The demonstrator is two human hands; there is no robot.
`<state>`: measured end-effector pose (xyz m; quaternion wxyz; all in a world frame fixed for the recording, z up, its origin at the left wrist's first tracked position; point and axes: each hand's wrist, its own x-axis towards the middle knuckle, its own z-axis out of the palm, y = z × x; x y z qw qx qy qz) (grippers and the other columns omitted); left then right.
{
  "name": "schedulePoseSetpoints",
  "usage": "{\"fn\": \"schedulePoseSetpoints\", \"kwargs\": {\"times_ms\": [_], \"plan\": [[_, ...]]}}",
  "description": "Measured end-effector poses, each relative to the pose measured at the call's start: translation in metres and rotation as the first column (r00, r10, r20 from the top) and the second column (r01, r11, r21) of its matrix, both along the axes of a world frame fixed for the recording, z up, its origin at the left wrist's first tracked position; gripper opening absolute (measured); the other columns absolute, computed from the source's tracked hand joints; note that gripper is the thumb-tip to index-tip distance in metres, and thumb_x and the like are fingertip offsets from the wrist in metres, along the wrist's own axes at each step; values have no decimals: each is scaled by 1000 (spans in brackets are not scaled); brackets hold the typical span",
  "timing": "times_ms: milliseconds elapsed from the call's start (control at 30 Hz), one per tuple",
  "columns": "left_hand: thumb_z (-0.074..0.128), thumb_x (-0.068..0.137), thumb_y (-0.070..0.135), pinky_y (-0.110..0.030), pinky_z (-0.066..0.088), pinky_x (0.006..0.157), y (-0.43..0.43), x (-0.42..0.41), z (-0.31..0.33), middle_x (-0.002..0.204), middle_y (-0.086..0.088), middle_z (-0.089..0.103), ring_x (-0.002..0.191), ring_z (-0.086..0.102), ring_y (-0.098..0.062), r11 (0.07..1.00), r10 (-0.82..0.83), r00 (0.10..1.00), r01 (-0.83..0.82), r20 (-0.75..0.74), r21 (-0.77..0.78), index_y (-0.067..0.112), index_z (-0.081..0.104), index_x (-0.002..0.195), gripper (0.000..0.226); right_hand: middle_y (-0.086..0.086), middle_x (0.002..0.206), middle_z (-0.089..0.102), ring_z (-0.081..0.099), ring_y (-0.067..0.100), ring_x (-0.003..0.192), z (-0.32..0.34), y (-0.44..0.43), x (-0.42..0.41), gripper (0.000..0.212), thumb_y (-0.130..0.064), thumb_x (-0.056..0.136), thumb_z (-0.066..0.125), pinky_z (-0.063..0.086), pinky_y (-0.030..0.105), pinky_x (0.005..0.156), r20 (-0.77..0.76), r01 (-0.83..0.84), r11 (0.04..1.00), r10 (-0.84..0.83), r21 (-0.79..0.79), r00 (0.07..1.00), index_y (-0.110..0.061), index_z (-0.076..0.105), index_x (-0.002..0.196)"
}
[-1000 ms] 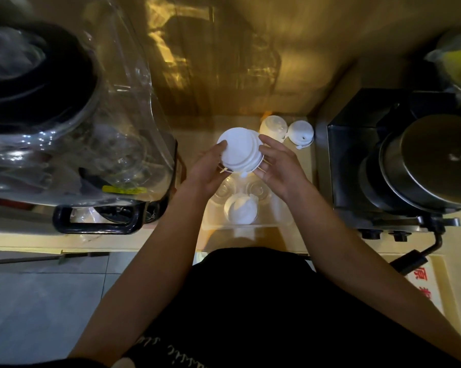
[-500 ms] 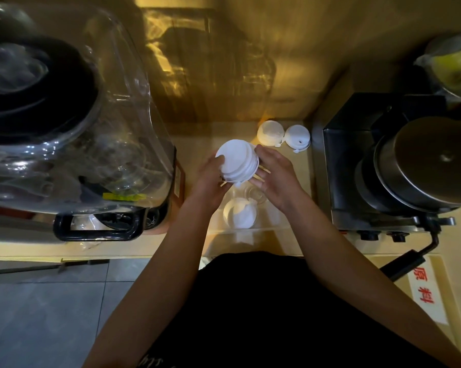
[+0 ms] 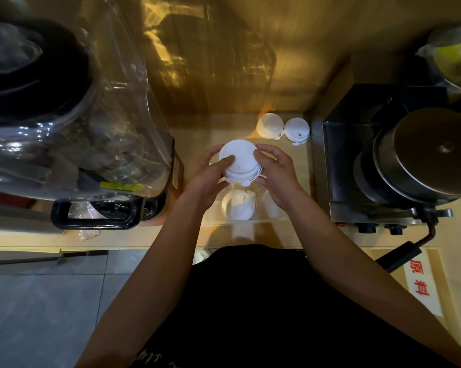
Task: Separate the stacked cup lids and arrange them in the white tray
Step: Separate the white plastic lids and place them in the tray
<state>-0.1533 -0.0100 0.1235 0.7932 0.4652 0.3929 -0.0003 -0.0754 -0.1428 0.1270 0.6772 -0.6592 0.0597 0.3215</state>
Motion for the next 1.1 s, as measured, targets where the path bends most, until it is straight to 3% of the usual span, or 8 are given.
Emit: {"fn": "schedulePoseSetpoints", "kwargs": {"times_ms": [133,267,500,700,800,867,967,1100], "plan": [[72,85,13,-36,57,85,-1,-8,-12,113,-9,66,109,65,-28,993,-79,996,82,-46,82,22,53,131,51,1,104,68,67,26,106,-6,-12,1,37,-18,88,69,58,42,87,2,-121,992,121,-27,993,-20,59,123],[75,81,8,-43,51,101,-10,-15,-23,109,-9,67,111,64,-29,980,-155,982,167,-108,113,19,56,118,43,5,106,63,65,29,107,-14,-25,2,49,-6,82,72,56,48,90,-30,-226,969,224,-98,974,-16,55,128],[65,91,14,-25,53,71,-20,-22,-29,100,-6,67,82,66,-16,988,-149,982,153,-115,31,17,61,97,8,10,114,61,65,25,99,-20,-36,1,41,-6,82,71,56,40,82,-161,-230,966,210,-119,964,-12,57,120],[68,89,30,-33,51,83,-26,-19,-48,103,-4,69,92,65,-21,990,-101,987,112,-125,89,19,64,97,14,12,119,61,66,26,101,-29,-43,-2,39,-11,83,72,54,45,89,-214,-216,965,182,-150,960,-11,53,117],[68,86,33,-33,49,85,-24,-26,-66,106,-1,67,97,63,-20,931,21,965,77,-262,357,19,65,105,24,8,121,55,61,23,99,-33,-44,-3,40,-13,80,74,53,42,79,-149,-140,958,104,-252,983,-17,49,110],[68,84,25,-34,50,85,-23,-34,-74,109,-2,64,101,62,-22,868,-3,940,173,-342,466,17,62,113,30,6,119,53,58,22,98,-37,-45,-4,44,-13,78,75,51,39,77,-82,-113,932,91,-343,993,-19,46,110],[68,83,17,-38,52,90,-24,-41,-77,115,-5,60,102,60,-23,809,-77,909,297,-411,506,16,60,118,36,7,116,53,56,27,101,-44,-47,-10,52,-14,76,75,51,37,82,57,-112,890,152,-443,987,-24,43,117],[74,78,12,-33,53,83,-31,-42,-70,109,-5,63,91,62,-21,788,-186,940,317,-287,528,18,63,115,39,1,112,56,54,21,98,-47,-46,-18,49,-13,78,73,47,29,83,202,-139,858,269,-494,942,-23,52,122]]}}
